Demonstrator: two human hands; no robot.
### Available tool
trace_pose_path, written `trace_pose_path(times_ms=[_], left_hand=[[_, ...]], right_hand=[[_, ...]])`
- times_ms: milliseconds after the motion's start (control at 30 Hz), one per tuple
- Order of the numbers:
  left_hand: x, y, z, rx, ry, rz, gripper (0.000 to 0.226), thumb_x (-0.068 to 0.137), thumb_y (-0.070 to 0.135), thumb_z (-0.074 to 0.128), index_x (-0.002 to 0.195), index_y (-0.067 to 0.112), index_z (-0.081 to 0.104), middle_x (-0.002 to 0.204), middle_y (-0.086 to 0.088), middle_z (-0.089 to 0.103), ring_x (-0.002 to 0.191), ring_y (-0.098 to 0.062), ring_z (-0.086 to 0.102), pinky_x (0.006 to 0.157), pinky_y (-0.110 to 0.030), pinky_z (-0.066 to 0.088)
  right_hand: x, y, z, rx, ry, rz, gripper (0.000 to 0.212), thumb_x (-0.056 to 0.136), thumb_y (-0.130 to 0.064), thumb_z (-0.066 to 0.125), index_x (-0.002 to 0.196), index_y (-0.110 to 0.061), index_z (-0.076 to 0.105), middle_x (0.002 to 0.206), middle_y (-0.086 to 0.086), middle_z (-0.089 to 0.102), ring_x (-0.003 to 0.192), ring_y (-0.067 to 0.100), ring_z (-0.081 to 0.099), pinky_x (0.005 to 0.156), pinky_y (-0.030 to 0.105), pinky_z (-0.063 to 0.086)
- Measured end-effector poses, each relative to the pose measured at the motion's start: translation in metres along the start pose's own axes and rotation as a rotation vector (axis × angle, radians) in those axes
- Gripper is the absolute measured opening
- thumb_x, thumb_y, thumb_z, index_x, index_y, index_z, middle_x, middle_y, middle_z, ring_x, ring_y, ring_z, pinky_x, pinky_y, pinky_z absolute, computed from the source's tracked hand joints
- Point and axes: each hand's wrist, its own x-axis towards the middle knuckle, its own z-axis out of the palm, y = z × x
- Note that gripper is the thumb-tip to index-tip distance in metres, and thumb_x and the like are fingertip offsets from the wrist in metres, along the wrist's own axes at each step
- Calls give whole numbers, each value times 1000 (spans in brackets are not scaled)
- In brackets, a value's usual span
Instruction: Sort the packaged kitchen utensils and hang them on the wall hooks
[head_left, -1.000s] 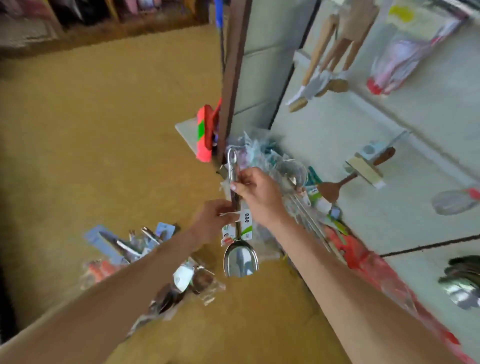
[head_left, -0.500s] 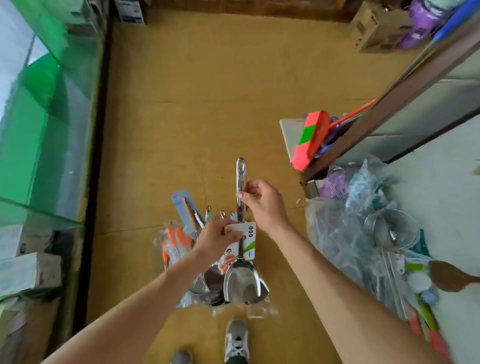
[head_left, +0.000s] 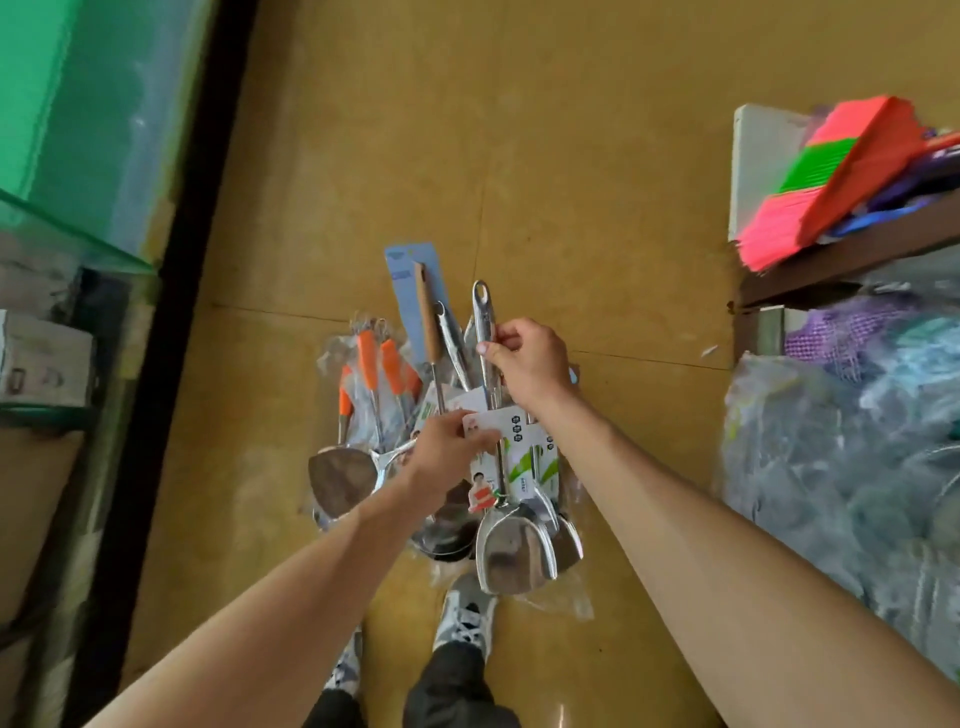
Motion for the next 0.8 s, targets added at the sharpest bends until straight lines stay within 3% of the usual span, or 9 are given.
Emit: trace_pose_path(times_ms=[67, 200, 367, 533, 600, 700, 800], left_hand=[[16, -17, -2, -31, 6, -43, 4, 87, 14, 72, 85, 11, 70, 88, -11, 75, 84, -26, 70, 83, -44, 57], [43, -36, -6, -77, 58, -97, 8, 88, 16, 71, 90, 9, 71, 88, -8, 75, 72, -17, 70, 70, -34, 60], [66, -47, -7, -84, 170, -159, 10, 87, 15, 72, 78, 16, 68, 89, -18, 73, 73, -26, 63, 77, -55, 55], [72, -42, -10, -65, 246, -165, 10, 86, 17, 74, 90, 11, 67, 87, -13, 69, 70, -22, 61, 77, -51, 59], [72, -39, -11, -47, 242, -186, 19, 85, 16, 74, 100, 8, 67, 90, -10, 70, 70, -21, 62, 76, -49, 60], [70, -34, -13, 5, 282, -186, 32, 84, 18, 76, 111, 9, 64, 96, -8, 70, 69, -18, 63, 69, -36, 59], [63, -24, -16, 89, 321, -135, 42, 85, 23, 74, 122, 9, 59, 104, -7, 68, 80, -19, 63, 76, -33, 54]], right_hand=[[14, 12, 21, -44, -17, 28, 23, 90, -20, 71, 106, -4, 68, 90, 2, 65, 83, 19, 61, 73, 29, 49], [39, 30, 56, -109, 2, 43, 23, 87, -22, 73, 102, -5, 70, 97, 9, 72, 91, 26, 66, 80, 38, 52], [52, 46, 78, -177, -5, 73, 25, 86, -22, 72, 108, -10, 68, 103, 7, 71, 95, 26, 66, 84, 38, 53], [51, 47, 78, -219, -46, 63, 24, 89, -17, 67, 112, -11, 67, 105, 5, 70, 96, 23, 65, 80, 31, 50], [50, 43, 75, -236, -62, 56, 24, 89, -17, 66, 113, -13, 66, 104, 3, 70, 95, 22, 65, 79, 30, 50], [45, 37, 69, -254, -73, 48, 25, 90, -17, 65, 114, -14, 66, 104, 2, 69, 97, 22, 64, 80, 31, 50], [38, 31, 62, -268, -88, 32, 27, 92, -22, 63, 117, -14, 64, 110, 3, 68, 101, 24, 63, 83, 34, 51]])
